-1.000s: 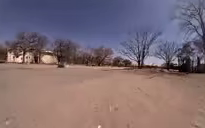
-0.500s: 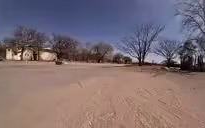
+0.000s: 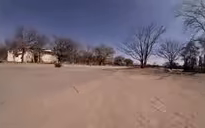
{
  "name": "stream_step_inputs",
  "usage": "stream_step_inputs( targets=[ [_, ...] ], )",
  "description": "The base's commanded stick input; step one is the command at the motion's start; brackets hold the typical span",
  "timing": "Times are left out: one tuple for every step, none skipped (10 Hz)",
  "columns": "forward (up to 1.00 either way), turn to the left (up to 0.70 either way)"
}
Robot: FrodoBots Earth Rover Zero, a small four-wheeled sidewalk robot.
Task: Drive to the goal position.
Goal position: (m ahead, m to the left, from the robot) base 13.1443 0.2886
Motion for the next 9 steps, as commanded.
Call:
stream_step_inputs(
  targets=[
    [1.00, 0.00],
    [1.00, 0.00],
    [1.00, 0.00],
    [1.00, 0.00],
    [1.00, 0.00],
    [1.00, 0.00],
    [1.00, 0.00],
    [1.00, 0.00],
    [1.00, 0.00]
  ],
)
